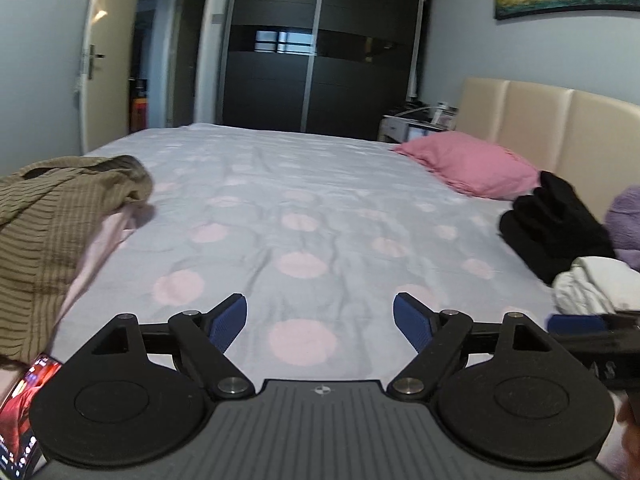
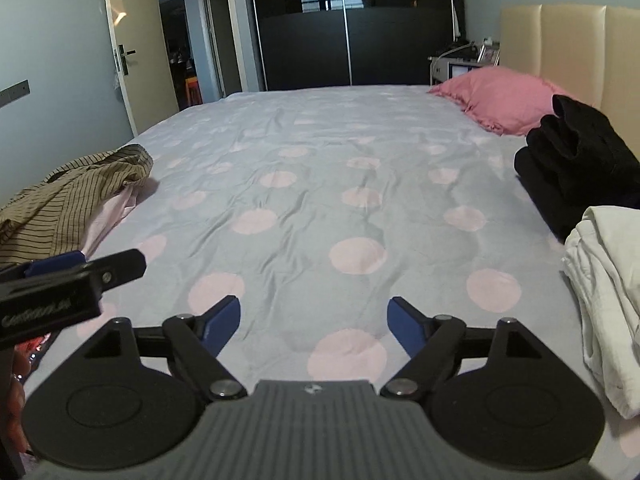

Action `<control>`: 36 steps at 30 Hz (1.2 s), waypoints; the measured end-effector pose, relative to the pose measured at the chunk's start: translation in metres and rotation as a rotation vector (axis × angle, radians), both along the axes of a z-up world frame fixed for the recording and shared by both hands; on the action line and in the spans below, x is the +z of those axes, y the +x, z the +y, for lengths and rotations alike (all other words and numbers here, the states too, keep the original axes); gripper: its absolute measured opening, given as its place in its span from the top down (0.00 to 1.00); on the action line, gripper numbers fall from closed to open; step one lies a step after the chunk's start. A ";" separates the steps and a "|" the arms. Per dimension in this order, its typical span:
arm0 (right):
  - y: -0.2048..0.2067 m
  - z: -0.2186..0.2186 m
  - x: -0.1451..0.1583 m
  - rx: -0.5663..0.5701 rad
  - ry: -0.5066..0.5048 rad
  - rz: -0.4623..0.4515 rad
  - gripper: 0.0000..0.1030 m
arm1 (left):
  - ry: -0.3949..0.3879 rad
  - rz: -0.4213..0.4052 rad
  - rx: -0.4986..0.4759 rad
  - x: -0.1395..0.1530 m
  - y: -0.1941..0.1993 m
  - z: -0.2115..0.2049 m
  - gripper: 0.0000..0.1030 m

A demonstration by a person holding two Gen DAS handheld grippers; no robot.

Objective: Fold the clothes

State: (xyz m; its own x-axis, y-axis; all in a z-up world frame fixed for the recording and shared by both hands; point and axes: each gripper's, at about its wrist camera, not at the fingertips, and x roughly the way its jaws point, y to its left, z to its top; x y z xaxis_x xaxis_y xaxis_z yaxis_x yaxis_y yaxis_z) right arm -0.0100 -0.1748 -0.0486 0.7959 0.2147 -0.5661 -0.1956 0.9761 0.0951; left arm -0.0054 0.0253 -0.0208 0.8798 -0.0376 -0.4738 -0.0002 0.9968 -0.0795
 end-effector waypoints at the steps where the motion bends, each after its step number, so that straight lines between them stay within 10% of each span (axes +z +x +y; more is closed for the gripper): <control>1: -0.001 0.002 -0.003 0.001 -0.010 -0.007 0.17 | 0.010 0.000 0.015 -0.002 0.000 -0.001 0.22; 14: 0.009 -0.010 -0.031 -0.069 -0.031 0.015 0.11 | 0.148 -0.001 0.160 -0.022 0.002 -0.017 0.21; 36: 0.004 -0.002 -0.022 -0.040 -0.016 -0.015 0.10 | 0.219 0.098 0.041 -0.014 0.010 -0.031 0.21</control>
State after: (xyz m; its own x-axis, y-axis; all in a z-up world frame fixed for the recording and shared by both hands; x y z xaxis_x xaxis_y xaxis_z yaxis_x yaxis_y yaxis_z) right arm -0.0056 -0.1770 -0.0710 0.8123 0.1734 -0.5569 -0.1574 0.9845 0.0769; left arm 0.0047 -0.0056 -0.0350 0.8280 0.1105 -0.5497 -0.0386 0.9893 0.1406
